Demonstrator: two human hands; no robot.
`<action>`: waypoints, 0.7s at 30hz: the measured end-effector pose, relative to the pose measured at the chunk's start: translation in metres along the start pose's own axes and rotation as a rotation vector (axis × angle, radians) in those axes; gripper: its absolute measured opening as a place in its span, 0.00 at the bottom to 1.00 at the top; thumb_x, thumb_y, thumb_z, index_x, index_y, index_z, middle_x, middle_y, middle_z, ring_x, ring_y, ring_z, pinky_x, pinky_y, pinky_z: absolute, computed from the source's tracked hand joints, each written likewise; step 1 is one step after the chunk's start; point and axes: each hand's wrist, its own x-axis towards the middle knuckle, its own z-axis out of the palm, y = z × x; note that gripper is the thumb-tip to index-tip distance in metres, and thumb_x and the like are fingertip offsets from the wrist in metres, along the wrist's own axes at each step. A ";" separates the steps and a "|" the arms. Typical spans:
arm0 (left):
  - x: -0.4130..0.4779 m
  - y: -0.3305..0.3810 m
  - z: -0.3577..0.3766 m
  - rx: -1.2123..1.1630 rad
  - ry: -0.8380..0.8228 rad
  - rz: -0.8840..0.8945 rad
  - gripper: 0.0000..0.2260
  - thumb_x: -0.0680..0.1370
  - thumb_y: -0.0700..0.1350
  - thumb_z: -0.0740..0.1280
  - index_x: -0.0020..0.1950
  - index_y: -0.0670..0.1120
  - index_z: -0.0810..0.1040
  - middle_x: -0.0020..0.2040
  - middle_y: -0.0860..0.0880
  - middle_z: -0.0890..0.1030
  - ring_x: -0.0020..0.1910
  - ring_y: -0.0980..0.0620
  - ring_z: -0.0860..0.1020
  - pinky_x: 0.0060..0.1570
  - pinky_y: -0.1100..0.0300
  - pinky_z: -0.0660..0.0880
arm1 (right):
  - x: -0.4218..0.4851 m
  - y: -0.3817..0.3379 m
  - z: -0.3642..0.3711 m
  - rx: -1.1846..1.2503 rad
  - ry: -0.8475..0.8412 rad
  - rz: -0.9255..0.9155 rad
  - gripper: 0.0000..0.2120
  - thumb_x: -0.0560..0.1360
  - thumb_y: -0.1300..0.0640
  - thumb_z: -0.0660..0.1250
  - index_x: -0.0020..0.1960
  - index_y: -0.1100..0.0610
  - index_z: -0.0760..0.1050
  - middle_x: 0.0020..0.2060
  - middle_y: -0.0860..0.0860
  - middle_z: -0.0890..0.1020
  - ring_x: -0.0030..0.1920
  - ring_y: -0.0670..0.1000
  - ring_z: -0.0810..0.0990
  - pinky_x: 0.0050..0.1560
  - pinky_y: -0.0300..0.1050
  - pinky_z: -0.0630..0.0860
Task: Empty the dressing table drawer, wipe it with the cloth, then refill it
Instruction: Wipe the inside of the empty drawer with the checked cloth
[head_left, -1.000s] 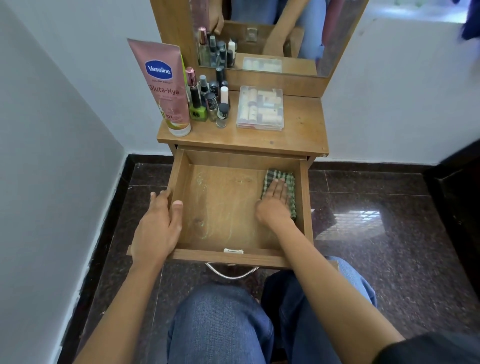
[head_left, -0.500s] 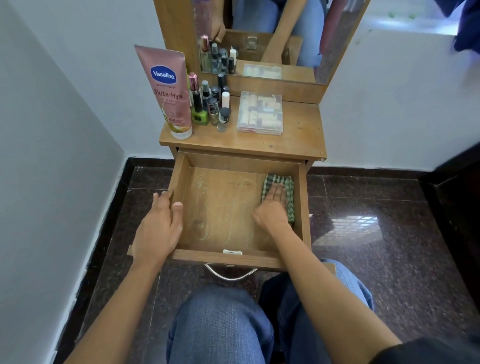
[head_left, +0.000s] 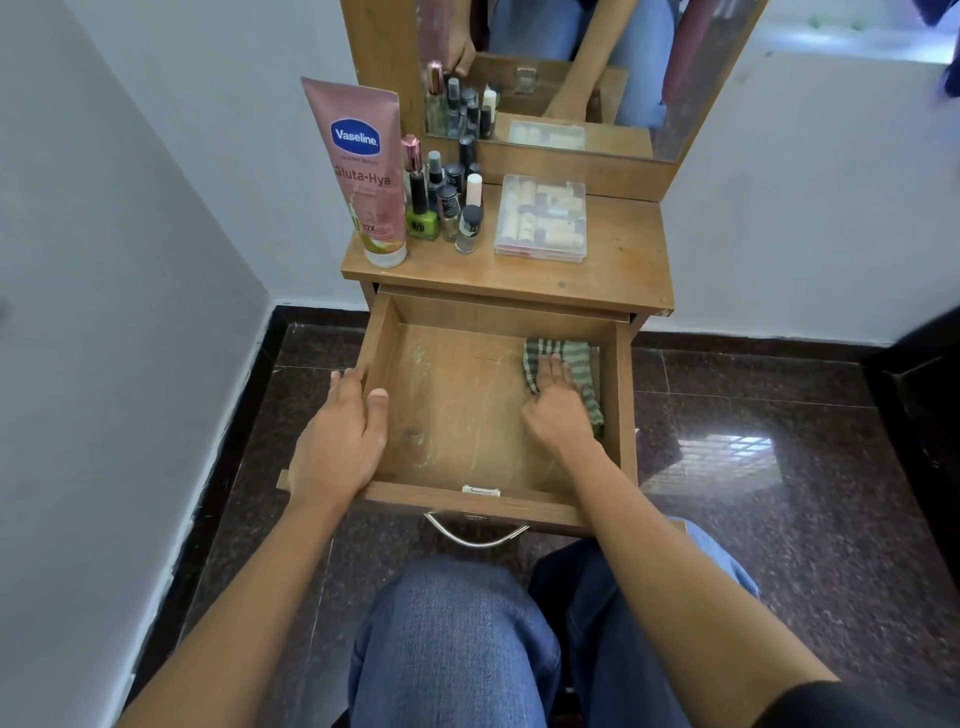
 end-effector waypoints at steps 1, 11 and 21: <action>0.000 -0.001 0.000 0.002 -0.004 -0.001 0.22 0.84 0.53 0.51 0.77 0.48 0.61 0.77 0.41 0.63 0.63 0.39 0.76 0.60 0.42 0.73 | 0.000 -0.001 0.001 0.019 0.033 0.030 0.31 0.79 0.60 0.54 0.78 0.62 0.45 0.78 0.57 0.46 0.78 0.54 0.44 0.77 0.52 0.46; 0.000 0.000 0.002 0.038 -0.020 -0.003 0.23 0.83 0.55 0.51 0.76 0.47 0.61 0.75 0.41 0.66 0.58 0.39 0.79 0.57 0.41 0.75 | 0.009 -0.005 0.002 -0.116 0.005 -0.021 0.32 0.80 0.58 0.53 0.78 0.61 0.41 0.78 0.56 0.44 0.77 0.54 0.41 0.76 0.51 0.41; 0.000 0.000 0.001 0.020 -0.018 -0.002 0.24 0.83 0.55 0.52 0.77 0.47 0.60 0.77 0.44 0.64 0.65 0.40 0.75 0.60 0.41 0.73 | 0.004 -0.006 0.009 -0.064 0.007 0.029 0.28 0.83 0.52 0.46 0.78 0.59 0.40 0.77 0.55 0.41 0.77 0.53 0.39 0.76 0.52 0.39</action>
